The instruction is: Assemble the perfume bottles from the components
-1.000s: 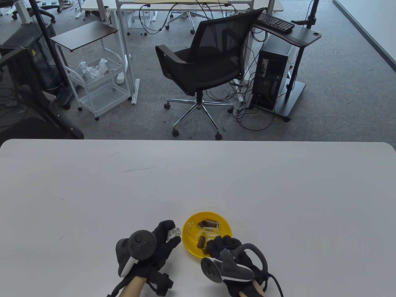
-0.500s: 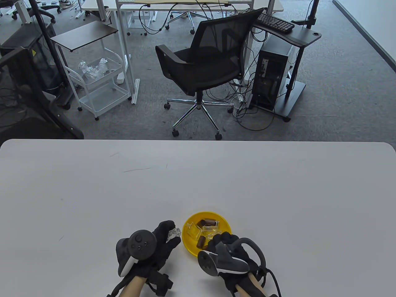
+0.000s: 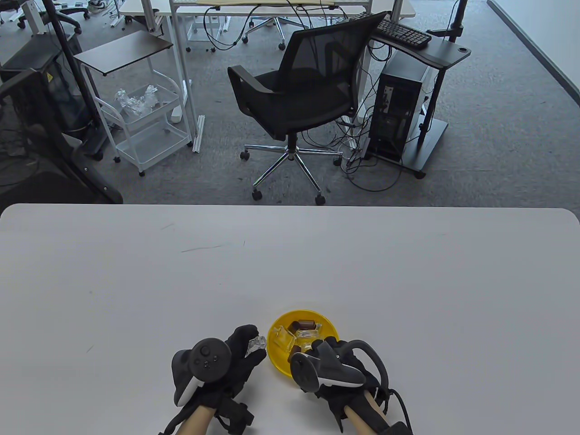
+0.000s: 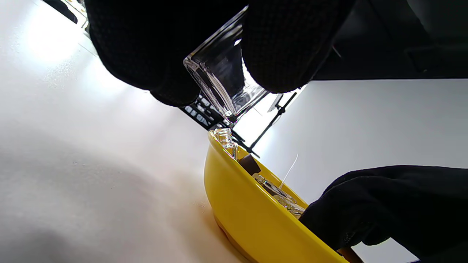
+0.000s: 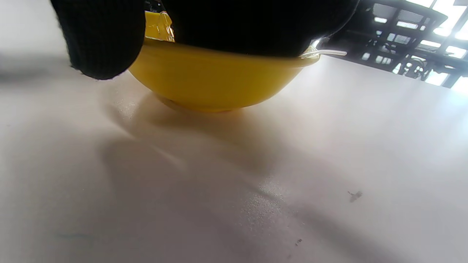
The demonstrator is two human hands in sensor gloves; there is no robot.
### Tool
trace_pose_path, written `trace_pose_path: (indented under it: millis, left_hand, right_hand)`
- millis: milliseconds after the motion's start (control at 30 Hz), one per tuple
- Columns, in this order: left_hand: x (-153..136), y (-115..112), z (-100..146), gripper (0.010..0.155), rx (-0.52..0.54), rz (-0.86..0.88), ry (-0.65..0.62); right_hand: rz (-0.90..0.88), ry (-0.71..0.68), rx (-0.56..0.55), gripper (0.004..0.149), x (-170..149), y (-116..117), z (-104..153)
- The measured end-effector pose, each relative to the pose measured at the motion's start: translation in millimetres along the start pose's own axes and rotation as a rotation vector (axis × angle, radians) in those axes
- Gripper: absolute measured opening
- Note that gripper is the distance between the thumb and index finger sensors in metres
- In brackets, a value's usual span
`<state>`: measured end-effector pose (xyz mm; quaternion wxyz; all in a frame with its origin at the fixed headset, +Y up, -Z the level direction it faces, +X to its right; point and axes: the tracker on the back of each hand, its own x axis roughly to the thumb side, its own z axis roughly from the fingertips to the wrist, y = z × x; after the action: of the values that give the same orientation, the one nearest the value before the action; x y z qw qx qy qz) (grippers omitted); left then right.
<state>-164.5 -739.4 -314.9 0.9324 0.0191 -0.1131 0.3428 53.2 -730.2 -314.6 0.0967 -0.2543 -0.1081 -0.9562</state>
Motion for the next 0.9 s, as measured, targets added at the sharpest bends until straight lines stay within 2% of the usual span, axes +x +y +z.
trace_pose_path:
  millis: [767,900]
  left_hand:
    - [3.2,-5.5,1.4,0.058,-0.008,-0.044,-0.009]
    - [6.0,-7.2,1.8,0.058,-0.012,-0.044,-0.019]
  right_hand:
    - [-0.034,-0.089,-0.143,0.043,-1.9,-5.1,12.3]
    - [-0.067,-0.104,-0.221,0.042,-3.6,-6.1,17.6]
